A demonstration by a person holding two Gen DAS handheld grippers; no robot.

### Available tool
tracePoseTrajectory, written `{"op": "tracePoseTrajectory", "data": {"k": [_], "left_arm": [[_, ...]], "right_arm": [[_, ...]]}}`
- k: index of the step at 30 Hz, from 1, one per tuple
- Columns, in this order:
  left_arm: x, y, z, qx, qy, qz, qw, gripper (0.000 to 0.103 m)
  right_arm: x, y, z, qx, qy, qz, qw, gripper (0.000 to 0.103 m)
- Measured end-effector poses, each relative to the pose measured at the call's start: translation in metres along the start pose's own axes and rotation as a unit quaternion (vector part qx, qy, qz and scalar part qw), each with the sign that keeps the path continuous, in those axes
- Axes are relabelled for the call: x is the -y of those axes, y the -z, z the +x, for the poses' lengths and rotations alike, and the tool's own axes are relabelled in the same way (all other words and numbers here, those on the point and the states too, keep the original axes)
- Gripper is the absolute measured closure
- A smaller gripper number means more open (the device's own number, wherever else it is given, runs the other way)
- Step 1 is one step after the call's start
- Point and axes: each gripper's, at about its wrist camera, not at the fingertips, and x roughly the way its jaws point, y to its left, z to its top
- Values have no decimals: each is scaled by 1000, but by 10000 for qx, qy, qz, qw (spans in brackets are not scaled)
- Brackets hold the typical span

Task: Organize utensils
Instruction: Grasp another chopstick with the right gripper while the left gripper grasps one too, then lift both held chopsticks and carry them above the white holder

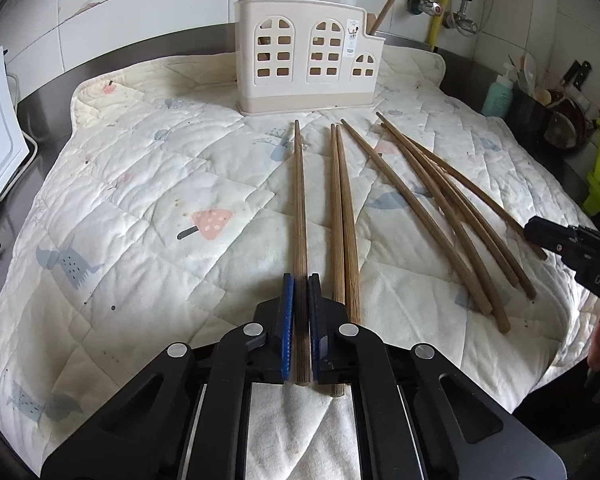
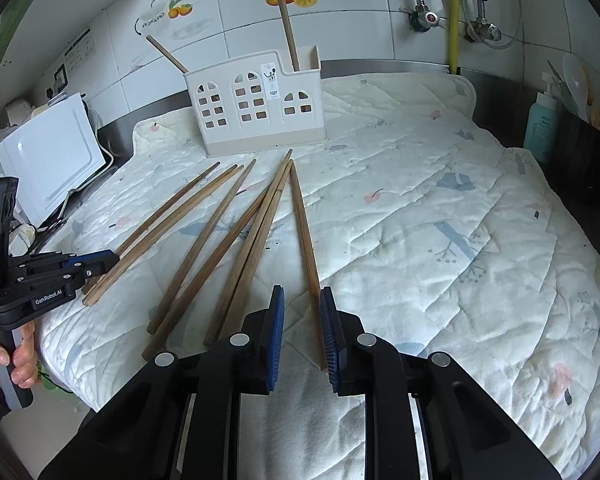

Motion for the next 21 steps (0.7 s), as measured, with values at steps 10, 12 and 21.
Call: {"op": "tracePoseTrajectory", "data": {"k": [10,12,21], "left_arm": [[-5,2,2,129,194,-153,9996,98],[-5,2,2,127,221,-177,9995,98],[-9,3,2,112,391,-374,9985,98]], "right_arm": [[-7,8,13,57,393,-433,9983,95],[-8,9,14,87,424,-480,9979,95],[-8,5,10,158,378,-318,9987,96]]}}
